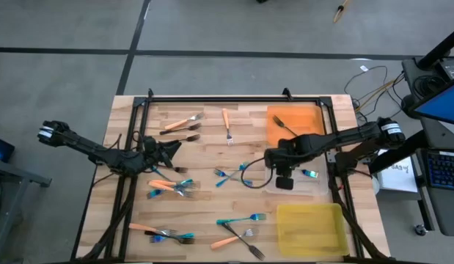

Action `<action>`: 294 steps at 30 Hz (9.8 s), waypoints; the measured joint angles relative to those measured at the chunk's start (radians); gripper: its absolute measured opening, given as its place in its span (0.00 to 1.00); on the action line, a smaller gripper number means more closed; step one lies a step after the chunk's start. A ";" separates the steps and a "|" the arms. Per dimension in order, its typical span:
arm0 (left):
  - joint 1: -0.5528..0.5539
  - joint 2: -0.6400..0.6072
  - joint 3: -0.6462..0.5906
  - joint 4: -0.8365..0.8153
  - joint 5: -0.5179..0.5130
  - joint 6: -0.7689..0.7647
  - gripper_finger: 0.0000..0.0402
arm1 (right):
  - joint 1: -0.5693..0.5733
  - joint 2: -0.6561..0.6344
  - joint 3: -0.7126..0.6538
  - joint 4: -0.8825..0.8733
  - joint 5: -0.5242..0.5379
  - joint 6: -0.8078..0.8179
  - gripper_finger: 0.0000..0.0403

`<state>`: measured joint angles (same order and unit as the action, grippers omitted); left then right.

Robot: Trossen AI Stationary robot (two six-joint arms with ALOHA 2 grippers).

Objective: Sort silverware by color (type)
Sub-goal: Put the black fork into the orange bin, then put the blue fork into the transparent bin

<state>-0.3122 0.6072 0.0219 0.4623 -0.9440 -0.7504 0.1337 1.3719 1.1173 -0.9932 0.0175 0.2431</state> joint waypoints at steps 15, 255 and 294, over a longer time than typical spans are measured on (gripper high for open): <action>0.000 0.041 0.000 0.086 0.003 0.008 0.26 | 0.229 0.213 -0.011 0.447 0.028 0.152 0.18; -0.001 0.321 0.000 0.198 0.230 -0.010 0.26 | -0.008 0.675 0.403 0.269 0.062 0.168 0.03; -0.001 0.324 0.000 0.202 0.220 -0.018 0.26 | 0.146 -0.107 -0.148 -0.173 0.237 0.777 0.04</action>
<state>-0.3134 0.9314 0.0219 0.6648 -0.7242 -0.7682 0.2798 1.2648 0.9691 -1.1665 0.2546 1.0197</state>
